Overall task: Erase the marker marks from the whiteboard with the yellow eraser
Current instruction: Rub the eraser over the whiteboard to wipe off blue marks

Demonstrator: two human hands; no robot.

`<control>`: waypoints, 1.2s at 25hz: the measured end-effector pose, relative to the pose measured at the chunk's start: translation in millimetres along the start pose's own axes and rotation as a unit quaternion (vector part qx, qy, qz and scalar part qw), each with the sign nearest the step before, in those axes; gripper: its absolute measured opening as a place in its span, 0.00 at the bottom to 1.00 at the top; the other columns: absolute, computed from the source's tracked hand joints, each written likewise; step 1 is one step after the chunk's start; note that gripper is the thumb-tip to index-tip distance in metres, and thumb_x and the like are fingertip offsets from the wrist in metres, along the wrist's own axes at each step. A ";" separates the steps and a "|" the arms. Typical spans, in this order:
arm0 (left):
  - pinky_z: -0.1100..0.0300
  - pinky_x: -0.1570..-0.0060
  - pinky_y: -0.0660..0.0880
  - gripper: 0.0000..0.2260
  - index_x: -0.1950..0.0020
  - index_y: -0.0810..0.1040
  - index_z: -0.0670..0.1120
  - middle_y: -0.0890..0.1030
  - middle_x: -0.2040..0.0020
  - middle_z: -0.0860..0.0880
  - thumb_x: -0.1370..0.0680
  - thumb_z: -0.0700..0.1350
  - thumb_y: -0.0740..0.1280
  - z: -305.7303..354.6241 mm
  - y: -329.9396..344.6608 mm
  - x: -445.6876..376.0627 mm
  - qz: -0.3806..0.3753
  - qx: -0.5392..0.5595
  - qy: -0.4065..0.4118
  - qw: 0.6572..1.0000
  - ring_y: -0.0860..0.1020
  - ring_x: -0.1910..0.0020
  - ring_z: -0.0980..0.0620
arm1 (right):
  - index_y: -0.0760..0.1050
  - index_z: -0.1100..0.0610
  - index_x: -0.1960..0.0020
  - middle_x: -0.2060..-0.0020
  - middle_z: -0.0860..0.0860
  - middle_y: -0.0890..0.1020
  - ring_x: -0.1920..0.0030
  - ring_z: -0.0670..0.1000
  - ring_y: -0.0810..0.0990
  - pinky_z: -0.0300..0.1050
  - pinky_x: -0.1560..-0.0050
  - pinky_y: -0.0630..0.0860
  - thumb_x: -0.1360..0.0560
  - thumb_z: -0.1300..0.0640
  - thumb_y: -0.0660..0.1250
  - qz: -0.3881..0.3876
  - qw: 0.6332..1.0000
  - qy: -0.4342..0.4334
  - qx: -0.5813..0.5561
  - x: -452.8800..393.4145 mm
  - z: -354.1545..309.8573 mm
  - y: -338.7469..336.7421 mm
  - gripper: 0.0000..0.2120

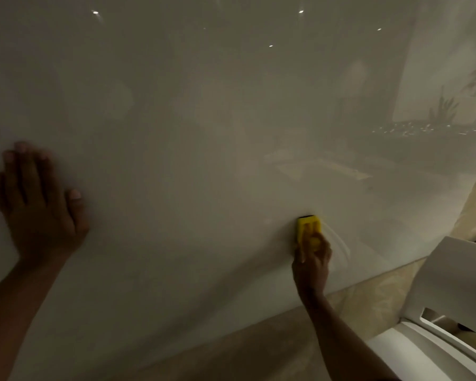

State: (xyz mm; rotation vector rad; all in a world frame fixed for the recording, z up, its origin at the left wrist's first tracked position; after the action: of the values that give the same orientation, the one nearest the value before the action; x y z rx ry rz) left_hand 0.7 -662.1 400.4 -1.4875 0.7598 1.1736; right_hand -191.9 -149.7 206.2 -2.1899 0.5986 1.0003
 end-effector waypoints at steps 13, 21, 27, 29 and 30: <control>0.33 0.13 0.51 0.33 0.11 0.52 0.34 0.54 0.12 0.29 0.09 0.54 0.52 49.1 -57.1 1.1 -0.031 -0.103 0.066 0.992 0.54 0.12 0.28 | 0.79 0.51 0.28 0.31 0.56 0.73 0.36 0.65 0.75 0.58 0.37 0.76 0.25 0.69 0.60 -0.054 0.974 -0.204 -0.082 104.6 -211.2 64.6 0.30; 0.42 0.16 0.62 0.30 0.08 0.54 0.47 0.54 0.09 0.47 0.10 0.52 0.57 -5.0 -88.2 -4.6 -0.060 -0.136 0.279 0.949 0.63 0.12 0.40 | 0.80 0.51 0.29 0.29 0.57 0.79 0.36 0.68 0.82 0.63 0.38 0.81 0.18 0.67 0.53 -0.013 0.917 -0.391 -0.076 56.5 -226.3 41.0 0.26; 0.47 0.11 0.47 0.30 0.09 0.54 0.45 0.63 0.11 0.43 0.10 0.49 0.58 -35.1 -93.7 10.8 -0.022 -0.142 0.238 0.960 0.64 0.13 0.40 | 0.81 0.53 0.29 0.31 0.59 0.75 0.36 0.65 0.77 0.55 0.34 0.73 0.23 0.71 0.64 0.075 0.983 -0.122 -0.112 68.2 -240.0 48.9 0.25; 0.49 0.11 0.43 0.29 0.09 0.53 0.45 0.63 0.11 0.43 0.10 0.50 0.56 -36.2 -90.5 11.3 -0.017 -0.145 0.242 0.959 0.60 0.12 0.43 | 0.81 0.50 0.30 0.29 0.55 0.74 0.35 0.66 0.77 0.55 0.33 0.73 0.23 0.69 0.60 0.038 0.973 -0.196 -0.118 87.7 -268.2 62.4 0.27; 0.49 0.11 0.43 0.29 0.09 0.53 0.45 0.63 0.11 0.43 0.09 0.50 0.55 -37.8 -88.8 11.0 -0.014 -0.148 0.241 0.959 0.56 0.10 0.46 | 0.82 0.49 0.31 0.29 0.53 0.75 0.34 0.66 0.76 0.56 0.34 0.73 0.23 0.67 0.59 0.015 0.956 -0.275 -0.105 102.7 -286.7 69.3 0.27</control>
State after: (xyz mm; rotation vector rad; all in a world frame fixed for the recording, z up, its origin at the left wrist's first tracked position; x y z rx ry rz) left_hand 95.2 -674.7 419.1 -2.0710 0.9080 0.9371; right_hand -33.1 -416.2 243.1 -1.9409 0.2729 1.6695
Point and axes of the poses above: each hand's wrist, its own x-axis away from the middle knuckle, its own y-axis out of the palm, z = x × y, the point moved 8 cm from there along -x, towards the middle knuckle
